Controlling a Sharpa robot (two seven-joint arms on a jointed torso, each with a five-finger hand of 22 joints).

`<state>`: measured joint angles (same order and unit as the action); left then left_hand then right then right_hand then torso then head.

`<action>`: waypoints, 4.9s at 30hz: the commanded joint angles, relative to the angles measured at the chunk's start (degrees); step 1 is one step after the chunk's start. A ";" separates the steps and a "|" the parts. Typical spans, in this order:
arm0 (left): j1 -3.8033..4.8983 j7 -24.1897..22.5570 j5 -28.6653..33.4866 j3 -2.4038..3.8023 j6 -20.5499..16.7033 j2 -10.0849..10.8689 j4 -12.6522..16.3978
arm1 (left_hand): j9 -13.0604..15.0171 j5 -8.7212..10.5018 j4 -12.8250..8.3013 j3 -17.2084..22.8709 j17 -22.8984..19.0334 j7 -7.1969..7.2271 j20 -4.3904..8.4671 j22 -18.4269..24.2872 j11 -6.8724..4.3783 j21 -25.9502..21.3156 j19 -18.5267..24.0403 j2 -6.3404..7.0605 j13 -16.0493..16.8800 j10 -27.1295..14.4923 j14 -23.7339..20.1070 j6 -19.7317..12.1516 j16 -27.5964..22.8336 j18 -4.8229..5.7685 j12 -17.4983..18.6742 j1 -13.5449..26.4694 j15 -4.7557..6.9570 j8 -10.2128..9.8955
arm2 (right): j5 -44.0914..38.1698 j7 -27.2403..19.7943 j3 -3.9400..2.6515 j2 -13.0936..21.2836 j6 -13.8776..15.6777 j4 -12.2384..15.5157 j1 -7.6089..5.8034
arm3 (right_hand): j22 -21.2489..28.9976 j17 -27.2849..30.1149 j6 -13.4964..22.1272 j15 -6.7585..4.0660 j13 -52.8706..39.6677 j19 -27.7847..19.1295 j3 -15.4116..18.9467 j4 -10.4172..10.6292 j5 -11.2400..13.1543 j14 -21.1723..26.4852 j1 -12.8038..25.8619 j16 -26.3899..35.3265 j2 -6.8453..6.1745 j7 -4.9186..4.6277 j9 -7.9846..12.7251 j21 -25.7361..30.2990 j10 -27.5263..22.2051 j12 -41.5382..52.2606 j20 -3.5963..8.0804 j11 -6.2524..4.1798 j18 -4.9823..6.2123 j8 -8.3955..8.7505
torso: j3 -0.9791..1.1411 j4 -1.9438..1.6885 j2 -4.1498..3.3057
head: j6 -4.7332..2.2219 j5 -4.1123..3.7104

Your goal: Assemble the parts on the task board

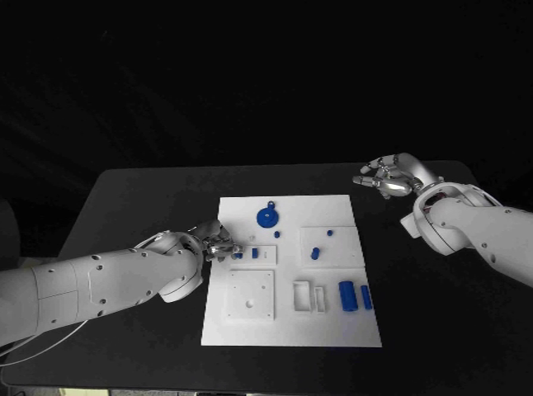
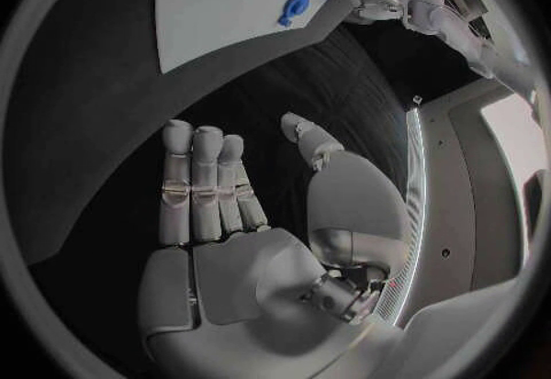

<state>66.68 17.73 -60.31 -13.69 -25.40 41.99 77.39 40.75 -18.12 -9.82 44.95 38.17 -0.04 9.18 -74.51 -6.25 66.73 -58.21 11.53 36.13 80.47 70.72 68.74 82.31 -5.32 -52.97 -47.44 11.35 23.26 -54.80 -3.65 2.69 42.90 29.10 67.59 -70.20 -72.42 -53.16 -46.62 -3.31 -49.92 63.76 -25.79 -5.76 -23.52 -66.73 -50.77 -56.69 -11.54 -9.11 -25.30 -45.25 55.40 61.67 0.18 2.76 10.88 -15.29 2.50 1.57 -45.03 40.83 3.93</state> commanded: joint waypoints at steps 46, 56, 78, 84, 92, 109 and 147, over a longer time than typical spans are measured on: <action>-0.68 1.78 -2.23 -0.06 -0.19 -0.27 -0.33 | 0.14 3.01 3.54 -1.82 0.23 0.47 6.46 0.14 -0.14 0.34 -0.89 0.34 0.27 0.74 1.29 1.69 0.40 -0.62 -0.97 -6.27 0.91 1.34 | 0.08 -0.65 -0.01 -0.03 -0.76 0.13 0.22 | -0.26 -0.20 0.06 0.00 0.33 0.27 0.31 0.43 -1.20 -0.47 1.08 0.46 0.46 -0.28 0.15 0.47 -0.50 0.42 -0.19 0.14 4.12 -0.32 | -0.01 0.01 -0.06 | 0.26 -0.11; -0.70 1.69 -2.21 -0.06 -0.01 -0.17 -0.32 | 0.21 2.88 4.17 -2.53 0.34 0.54 6.45 0.13 -0.16 0.37 -0.89 1.05 0.43 0.80 1.31 1.85 0.59 -0.63 -1.29 -6.17 0.91 1.66 | 0.08 -0.64 -0.01 0.01 -0.73 0.20 0.22 | -0.28 -0.21 0.06 0.00 0.35 0.27 0.32 0.43 -1.27 -0.47 1.11 0.47 0.48 -0.28 0.15 0.49 -0.51 0.43 -0.19 0.14 4.12 -0.32 | -0.01 0.01 -0.04 | 0.34 -0.08; -0.71 1.57 -1.72 -0.05 -0.25 -0.03 -0.29 | 0.08 3.54 8.47 -3.83 0.69 0.71 6.45 0.07 -0.28 0.48 -0.84 2.90 0.84 0.61 1.26 1.94 1.14 -0.76 -2.15 -3.28 1.01 2.48 | 0.08 -0.62 -0.01 -0.01 -0.70 0.18 0.22 | -0.32 -0.23 0.06 0.00 0.41 0.28 0.36 0.39 -1.41 -0.47 1.15 0.49 0.50 -0.28 0.17 0.51 -0.53 0.47 -0.19 0.15 4.12 -0.32 | -0.02 0.00 0.00 | 0.45 -0.07; -0.71 1.45 -1.35 -0.05 -0.35 -0.06 -0.30 | -0.01 3.85 9.89 -3.95 0.73 0.74 6.47 0.05 -0.31 0.49 -0.77 3.06 0.87 0.54 1.21 1.88 1.21 -0.84 -2.28 -1.95 1.03 2.66 | 0.08 -0.63 -0.01 -0.14 -0.70 0.00 0.22 | -0.33 -0.24 0.07 0.00 0.43 0.28 0.38 0.38 -1.44 -0.47 1.17 0.49 0.50 -0.28 0.17 0.52 -0.54 0.49 -0.19 0.15 4.12 -0.32 | -0.03 -0.01 -0.02 | 0.49 -0.05; -0.72 1.26 -0.80 -0.04 -0.46 -0.09 -0.32 | -0.10 4.53 11.26 -4.06 0.77 0.77 6.48 0.01 -0.33 0.54 -0.71 3.41 0.90 0.48 1.17 1.82 1.27 -0.92 -2.40 -0.52 1.06 2.85 | 0.08 -0.64 -0.01 -0.18 -0.69 -0.03 0.25 | -0.35 -0.24 0.07 0.00 0.45 0.28 0.38 0.36 -1.48 -0.47 1.17 0.50 0.53 -0.28 0.18 0.54 -0.55 0.51 -0.18 0.15 4.12 -0.31 | -0.03 -0.02 0.00 | 0.41 -0.05; -0.72 0.80 0.20 -0.03 -1.02 0.03 -0.27 | -0.20 4.79 13.72 -4.07 0.83 0.81 6.49 -0.06 -0.38 0.63 -0.58 3.42 0.93 0.38 1.10 1.67 1.39 -1.08 -2.58 2.50 1.11 3.17 | 0.08 -0.66 -0.01 -0.23 -0.70 -0.12 0.30 | -0.39 -0.26 0.09 0.00 0.51 0.29 0.40 0.30 -1.54 -0.47 1.18 0.52 0.54 -0.28 0.20 0.56 -0.56 0.55 -0.17 0.15 4.12 -0.31 | -0.07 0.01 -0.03 | 0.19 -0.08; -0.71 -0.52 1.36 -0.01 -1.92 0.39 0.57 | -0.20 4.79 13.20 -3.90 0.86 0.84 6.55 -0.13 -0.41 0.74 -0.56 3.41 0.95 0.38 1.10 1.64 1.45 -1.20 -2.67 2.13 1.14 3.31 | 0.08 -0.68 -0.01 -0.36 -0.78 -0.10 0.38 | -0.45 -0.30 0.11 0.01 0.60 0.31 0.45 0.23 -1.60 -0.48 1.23 0.55 0.56 -0.29 0.22 0.60 -0.59 0.61 -0.17 0.16 4.12 -0.30 | -0.01 0.00 -0.05 | 0.10 -0.18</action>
<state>65.99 17.85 -59.37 -13.72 -26.87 42.43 77.87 40.56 -13.58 3.52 40.94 38.95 0.95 9.51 -74.58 -6.56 67.22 -58.88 14.91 37.03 81.17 71.88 70.41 83.46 -5.33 -55.25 -45.36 12.27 26.45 -54.59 -3.76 2.69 42.61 29.03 67.41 -69.85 -72.81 -53.36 -46.55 -3.23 -49.41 63.76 -25.63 -5.61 -24.85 -66.81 -50.10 -56.47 -10.86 -8.98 -25.14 -45.03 55.21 61.97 0.18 2.98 10.89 -15.29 2.50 1.57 -45.04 40.94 3.74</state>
